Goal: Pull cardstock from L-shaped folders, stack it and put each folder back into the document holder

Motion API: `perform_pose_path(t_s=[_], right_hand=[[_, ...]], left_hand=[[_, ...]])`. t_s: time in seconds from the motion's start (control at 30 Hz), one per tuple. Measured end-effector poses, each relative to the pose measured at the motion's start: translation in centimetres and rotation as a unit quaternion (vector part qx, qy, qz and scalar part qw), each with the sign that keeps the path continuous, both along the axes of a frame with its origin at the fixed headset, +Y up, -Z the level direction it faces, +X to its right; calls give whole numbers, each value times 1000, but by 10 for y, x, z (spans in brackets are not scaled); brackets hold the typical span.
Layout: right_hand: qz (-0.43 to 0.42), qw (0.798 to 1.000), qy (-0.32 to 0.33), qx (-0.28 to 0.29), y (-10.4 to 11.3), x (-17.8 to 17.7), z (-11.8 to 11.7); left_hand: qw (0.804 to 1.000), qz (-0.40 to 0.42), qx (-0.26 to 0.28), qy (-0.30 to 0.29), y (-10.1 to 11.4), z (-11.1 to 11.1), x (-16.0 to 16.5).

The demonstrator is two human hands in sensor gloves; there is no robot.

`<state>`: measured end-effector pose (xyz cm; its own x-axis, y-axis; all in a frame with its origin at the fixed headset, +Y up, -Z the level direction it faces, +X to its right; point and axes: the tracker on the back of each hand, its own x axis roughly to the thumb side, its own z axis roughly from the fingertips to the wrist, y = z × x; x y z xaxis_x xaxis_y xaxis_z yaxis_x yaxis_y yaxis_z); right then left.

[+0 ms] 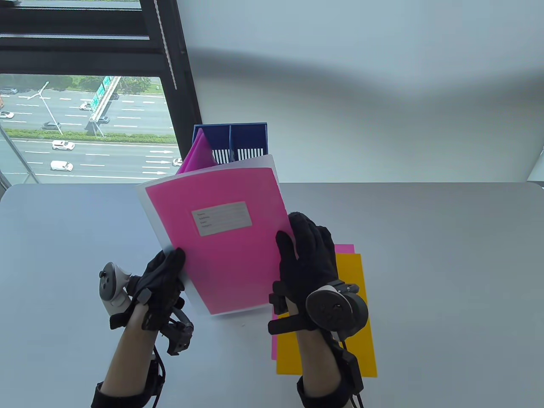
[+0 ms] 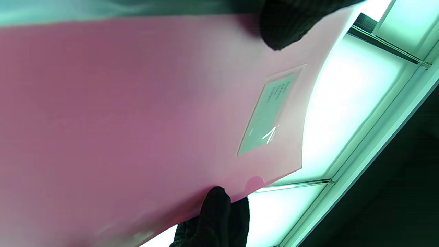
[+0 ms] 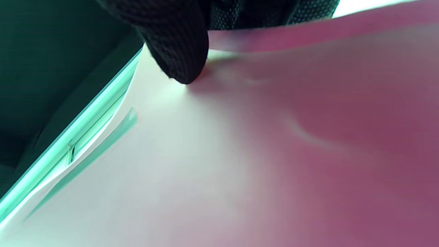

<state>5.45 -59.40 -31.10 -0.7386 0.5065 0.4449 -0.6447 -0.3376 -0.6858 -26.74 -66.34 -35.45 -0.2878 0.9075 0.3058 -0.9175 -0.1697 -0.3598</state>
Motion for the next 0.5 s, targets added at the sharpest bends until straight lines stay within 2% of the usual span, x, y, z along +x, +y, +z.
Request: perform_pose_path(t_s=[0.1,0.17,0.23,0.33,0.5], right_hand=[[27,1000,-5,-3,3,-2,0],[18,999,20,-23,5,1,-3],[-12,995,78,-59,6,7,-7],[-62,977,176,-107,7,16,-13],[-148,923,318,-157,2,31,-22]], left_hand=[[1000,-6,-2,11,-1,-1,-2],[1000,-3,-6,13,-2,-1,-4],[1000,-9,-7,20,-2,-2,-8],[1000,-11,-6,23,-1,-2,-11],[1000,-19,7,19,6,0,-12]])
